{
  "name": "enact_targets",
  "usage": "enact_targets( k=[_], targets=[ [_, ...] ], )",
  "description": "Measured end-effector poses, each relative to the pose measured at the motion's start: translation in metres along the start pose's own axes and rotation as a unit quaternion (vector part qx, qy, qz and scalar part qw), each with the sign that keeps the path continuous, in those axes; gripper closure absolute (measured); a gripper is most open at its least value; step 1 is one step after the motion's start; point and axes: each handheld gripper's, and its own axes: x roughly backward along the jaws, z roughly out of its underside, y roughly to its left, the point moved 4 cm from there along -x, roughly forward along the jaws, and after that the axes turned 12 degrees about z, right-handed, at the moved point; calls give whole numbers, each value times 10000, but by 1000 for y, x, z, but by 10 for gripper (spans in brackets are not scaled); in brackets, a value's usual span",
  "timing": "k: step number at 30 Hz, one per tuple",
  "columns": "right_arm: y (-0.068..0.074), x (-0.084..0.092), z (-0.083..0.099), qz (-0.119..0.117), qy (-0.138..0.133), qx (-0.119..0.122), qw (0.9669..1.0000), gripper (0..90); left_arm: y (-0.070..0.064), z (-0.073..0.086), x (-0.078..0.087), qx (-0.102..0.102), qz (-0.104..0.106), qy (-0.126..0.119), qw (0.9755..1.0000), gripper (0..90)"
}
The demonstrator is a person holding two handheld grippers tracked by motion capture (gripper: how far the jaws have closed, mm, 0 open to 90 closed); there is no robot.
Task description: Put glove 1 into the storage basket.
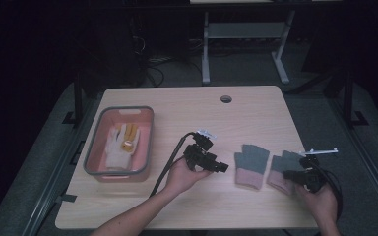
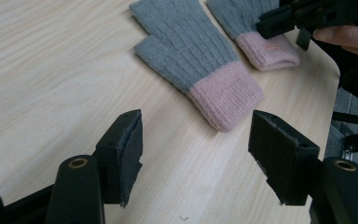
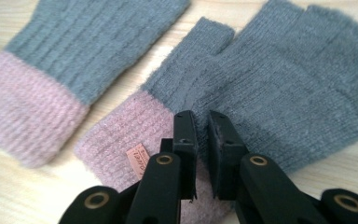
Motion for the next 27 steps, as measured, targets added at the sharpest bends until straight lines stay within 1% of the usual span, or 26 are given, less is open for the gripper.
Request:
enact_targets(
  k=[2,3,8,12,14,16,19,21,23,25,26,27],
  targets=[
    [-1,1,-1,-24,45,-25,10000,835,0,-1,2,6,-17,-29,10000,355],
    [-1,2,-2,1,38,-15,10000,836,0,-1,2,0,-24,-47,10000,355],
    [3,14,-9,16,-132,61,9999,838,0,-1,3,12,-29,-82,10000,355],
    [13,27,-18,-4,-236,166,9996,838,-1,-1,1,2,-1,-56,10000,355],
    [17,31,-22,13,-296,225,9993,838,-2,0,0,8,8,-65,10000,355],
    [23,33,-25,-72,-325,232,9992,838,-2,0,0,-3,12,-54,10000,355],
    [33,33,-29,-126,-333,313,9989,837,-1,1,1,10,11,-86,10000,355],
    [41,31,-31,-193,-319,375,9986,836,0,1,1,1,-37,-78,10000,354],
    [48,29,-32,-234,-325,435,9982,836,1,2,1,55,-9,-98,9999,353],
    [55,27,-34,-306,-306,440,9981,836,2,3,0,79,15,-100,9999,351],
    [57,25,-35,-319,-354,525,9975,836,2,3,0,71,24,-84,9999,351],
    [60,24,-35,-331,-306,488,9978,836,2,3,-1,93,36,-93,9999,351]
  ],
)
